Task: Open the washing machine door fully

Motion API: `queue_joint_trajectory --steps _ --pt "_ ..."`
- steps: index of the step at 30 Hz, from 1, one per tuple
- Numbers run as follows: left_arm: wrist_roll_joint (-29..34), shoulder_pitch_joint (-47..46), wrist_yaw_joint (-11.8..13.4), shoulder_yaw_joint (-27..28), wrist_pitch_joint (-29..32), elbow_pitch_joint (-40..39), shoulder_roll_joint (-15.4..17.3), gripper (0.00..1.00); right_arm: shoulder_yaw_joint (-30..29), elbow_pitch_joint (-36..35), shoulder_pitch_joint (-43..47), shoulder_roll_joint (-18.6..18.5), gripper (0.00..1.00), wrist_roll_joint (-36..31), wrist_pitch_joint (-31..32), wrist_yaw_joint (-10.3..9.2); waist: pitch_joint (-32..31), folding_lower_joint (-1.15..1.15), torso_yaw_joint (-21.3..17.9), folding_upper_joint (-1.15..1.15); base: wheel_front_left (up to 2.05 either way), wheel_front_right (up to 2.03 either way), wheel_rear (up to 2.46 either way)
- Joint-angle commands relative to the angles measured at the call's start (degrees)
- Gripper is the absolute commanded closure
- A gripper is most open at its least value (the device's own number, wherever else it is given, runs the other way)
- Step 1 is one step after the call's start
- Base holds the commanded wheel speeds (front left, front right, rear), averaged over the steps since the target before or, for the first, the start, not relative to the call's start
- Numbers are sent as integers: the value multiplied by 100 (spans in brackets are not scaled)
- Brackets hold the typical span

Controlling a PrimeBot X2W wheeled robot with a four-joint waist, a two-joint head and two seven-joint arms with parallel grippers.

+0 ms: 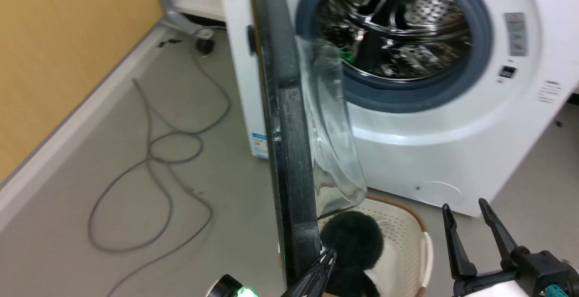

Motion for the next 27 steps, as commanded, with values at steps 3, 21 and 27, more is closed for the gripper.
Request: queue_joint_trajectory --steps 3,21,27 --pt "33 -35 13 65 -5 39 51 100 -2 9 30 23 0 -10 -21 5 4 0 383 0 0 0 0" --pt "-147 52 488 898 -5 -193 147 100 447 392 -508 23 0 -132 -21 5 306 0 1264 0 0 0 0" --pt "-272 -65 620 1561 -5 -168 253 100 443 438 -556 23 0 -167 -21 5 368 0 1263 0 0 0 0"
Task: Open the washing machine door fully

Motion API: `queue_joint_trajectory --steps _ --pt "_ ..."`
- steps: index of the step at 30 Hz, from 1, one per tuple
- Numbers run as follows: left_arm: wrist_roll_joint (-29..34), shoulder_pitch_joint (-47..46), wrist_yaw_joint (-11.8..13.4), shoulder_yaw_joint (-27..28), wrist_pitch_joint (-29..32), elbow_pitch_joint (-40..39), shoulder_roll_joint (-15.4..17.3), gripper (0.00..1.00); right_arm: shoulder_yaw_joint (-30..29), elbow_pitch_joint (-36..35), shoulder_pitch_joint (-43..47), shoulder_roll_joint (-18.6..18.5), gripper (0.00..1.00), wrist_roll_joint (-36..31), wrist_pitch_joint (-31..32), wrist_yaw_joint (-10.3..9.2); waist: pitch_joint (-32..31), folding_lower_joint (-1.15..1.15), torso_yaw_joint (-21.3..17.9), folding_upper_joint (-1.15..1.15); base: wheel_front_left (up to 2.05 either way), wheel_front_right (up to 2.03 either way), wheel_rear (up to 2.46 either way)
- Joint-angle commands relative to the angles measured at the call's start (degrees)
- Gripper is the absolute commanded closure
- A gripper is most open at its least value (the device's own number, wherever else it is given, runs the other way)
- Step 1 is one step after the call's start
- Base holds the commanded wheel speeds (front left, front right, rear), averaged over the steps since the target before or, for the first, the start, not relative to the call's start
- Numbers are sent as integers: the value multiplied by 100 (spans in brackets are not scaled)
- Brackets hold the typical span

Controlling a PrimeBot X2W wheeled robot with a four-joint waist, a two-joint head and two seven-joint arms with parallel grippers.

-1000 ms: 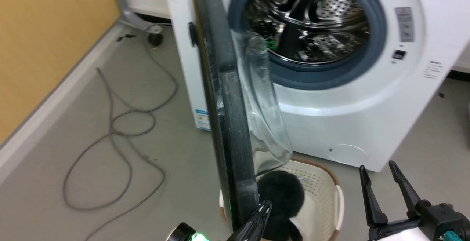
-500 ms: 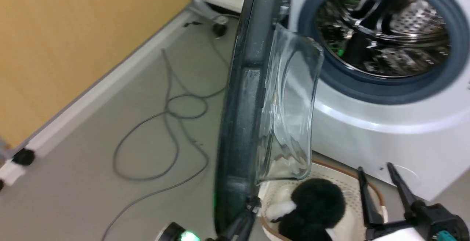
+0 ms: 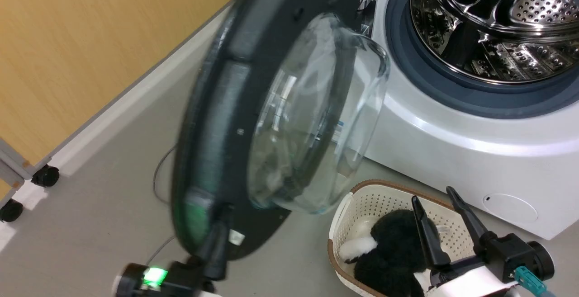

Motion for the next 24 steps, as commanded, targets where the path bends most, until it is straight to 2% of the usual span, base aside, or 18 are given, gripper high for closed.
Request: queue_joint_trajectory --steps 1,7,16,19,24 --pt "-79 -83 55 125 -7 5 10 100 -25 19 -70 13 0 -27 -21 5 17 0 -3 0 0 0 0" --pt "-356 -331 70 980 -7 181 3 100 -180 -32 -16 13 0 -95 -21 5 145 0 -7 0 0 0 0" --pt "-595 -1195 -323 1934 -7 1148 -82 100 -350 -122 -15 13 0 -233 -21 5 374 0 -42 0 0 0 0" --pt "-607 -1391 -368 2164 -7 1359 -71 100 -353 -149 -45 13 0 -282 -21 5 466 0 -131 0 0 0 0" --pt "-663 -1949 -521 2868 -7 1840 0 100 -373 -204 -181 -77 0 -366 -21 5 789 0 -400 0 0 0 0"
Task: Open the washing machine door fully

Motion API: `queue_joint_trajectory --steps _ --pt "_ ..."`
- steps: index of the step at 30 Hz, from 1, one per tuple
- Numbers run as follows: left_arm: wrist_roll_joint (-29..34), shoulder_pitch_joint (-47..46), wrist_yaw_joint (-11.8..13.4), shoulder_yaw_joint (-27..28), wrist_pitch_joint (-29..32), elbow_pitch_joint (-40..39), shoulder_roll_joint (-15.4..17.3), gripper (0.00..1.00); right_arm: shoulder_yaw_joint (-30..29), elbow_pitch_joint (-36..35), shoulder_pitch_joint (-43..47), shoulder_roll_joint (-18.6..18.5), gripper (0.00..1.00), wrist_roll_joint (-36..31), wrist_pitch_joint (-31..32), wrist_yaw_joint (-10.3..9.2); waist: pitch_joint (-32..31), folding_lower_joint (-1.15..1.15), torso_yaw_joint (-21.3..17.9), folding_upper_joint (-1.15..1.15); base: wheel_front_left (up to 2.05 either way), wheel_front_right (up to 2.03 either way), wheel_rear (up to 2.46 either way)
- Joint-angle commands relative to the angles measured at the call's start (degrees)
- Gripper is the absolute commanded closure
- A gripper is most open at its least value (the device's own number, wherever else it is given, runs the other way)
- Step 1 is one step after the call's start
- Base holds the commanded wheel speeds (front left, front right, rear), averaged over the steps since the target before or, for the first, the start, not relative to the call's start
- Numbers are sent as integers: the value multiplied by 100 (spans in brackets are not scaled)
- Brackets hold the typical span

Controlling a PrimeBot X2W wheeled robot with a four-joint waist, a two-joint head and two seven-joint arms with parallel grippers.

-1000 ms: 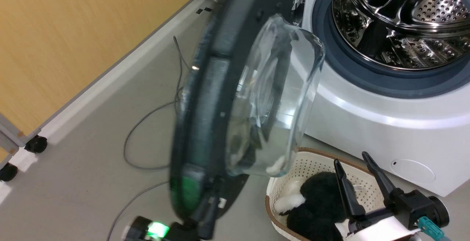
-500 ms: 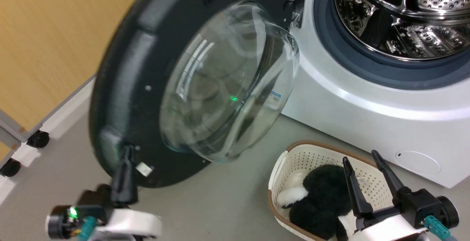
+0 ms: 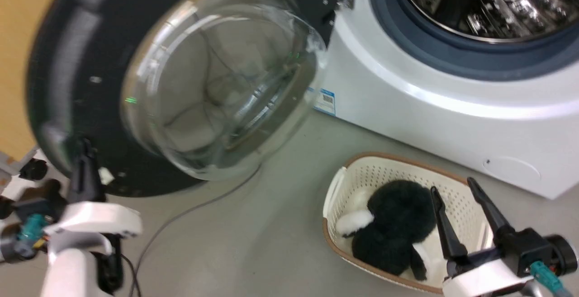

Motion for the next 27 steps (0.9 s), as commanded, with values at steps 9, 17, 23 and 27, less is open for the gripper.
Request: queue_joint_trajectory --steps 9,17,23,27 --pt "3 -874 -329 829 -7 877 351 100 -29 -67 -371 -187 0 -68 -21 5 574 -1 -447 0 0 0 0" --pt "-86 -1544 -507 1447 -7 1703 717 100 -27 -110 -603 -279 0 -90 -21 5 923 -1 -658 0 0 0 0" --pt "-33 -2004 -590 1650 -7 2250 909 100 -46 -121 -696 -332 0 -101 -21 5 1080 -1 -707 0 0 0 0" --pt "33 -2172 -623 1730 -7 2468 966 100 -45 -108 -738 -328 0 -100 -21 5 1098 -1 -752 0 0 0 0"
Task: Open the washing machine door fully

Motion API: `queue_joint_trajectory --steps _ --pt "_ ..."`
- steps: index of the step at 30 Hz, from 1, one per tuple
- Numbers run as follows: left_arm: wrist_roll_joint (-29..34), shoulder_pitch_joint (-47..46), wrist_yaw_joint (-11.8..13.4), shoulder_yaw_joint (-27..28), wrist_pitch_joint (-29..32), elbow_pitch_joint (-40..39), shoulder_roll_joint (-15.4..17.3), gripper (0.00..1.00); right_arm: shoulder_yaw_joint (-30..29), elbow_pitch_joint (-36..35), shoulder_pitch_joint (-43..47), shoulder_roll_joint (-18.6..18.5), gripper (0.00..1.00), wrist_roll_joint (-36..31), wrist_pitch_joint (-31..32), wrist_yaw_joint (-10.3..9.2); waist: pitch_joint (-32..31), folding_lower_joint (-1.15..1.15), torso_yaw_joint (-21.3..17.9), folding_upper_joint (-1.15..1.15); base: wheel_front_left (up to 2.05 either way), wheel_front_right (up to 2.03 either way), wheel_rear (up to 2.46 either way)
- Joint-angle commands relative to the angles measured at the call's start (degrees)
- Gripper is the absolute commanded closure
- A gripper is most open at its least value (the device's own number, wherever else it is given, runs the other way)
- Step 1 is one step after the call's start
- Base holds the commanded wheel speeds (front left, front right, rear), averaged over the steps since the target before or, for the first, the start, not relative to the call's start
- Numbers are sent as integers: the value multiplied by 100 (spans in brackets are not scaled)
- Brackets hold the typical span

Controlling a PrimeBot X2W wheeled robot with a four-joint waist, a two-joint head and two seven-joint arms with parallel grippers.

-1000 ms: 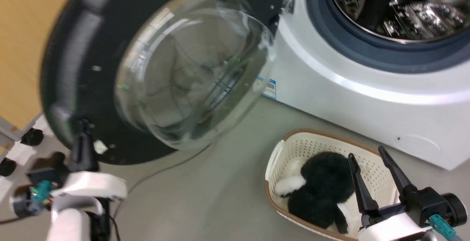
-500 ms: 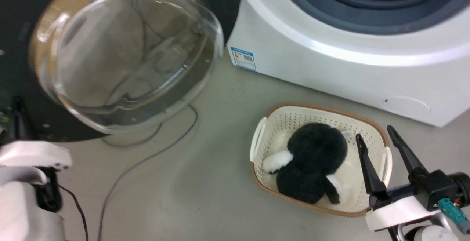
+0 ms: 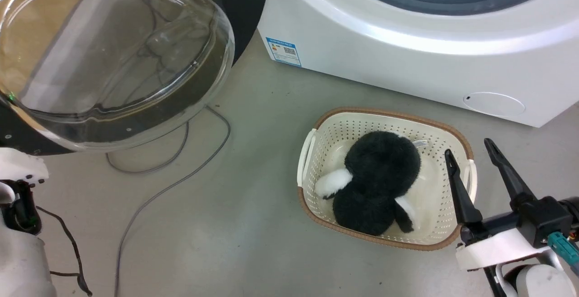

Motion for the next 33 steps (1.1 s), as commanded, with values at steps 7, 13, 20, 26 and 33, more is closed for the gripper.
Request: queue_joint_trajectory --steps 7,13,20,26,33 --pt "177 151 -66 177 -7 -249 -117 100 -82 4 0 92 0 -1 -21 5 -266 -1 -82 0 0 0 0" --pt "415 742 -128 250 -7 -877 -348 100 -152 -4 185 232 0 41 -21 5 -787 -1 -154 0 0 0 0" --pt "683 1409 -217 -57 -7 -1707 -582 100 -257 -186 387 320 0 83 -21 5 -1379 -1 -296 0 0 0 0" --pt "866 2053 -249 -455 -7 -2402 -817 100 -359 -486 617 340 0 228 -21 5 -1838 -1 -464 0 0 0 0" --pt "791 2670 -270 -963 -7 -3040 -1045 56 -453 -720 845 342 0 362 -21 5 -2168 -1 -750 0 0 0 0"
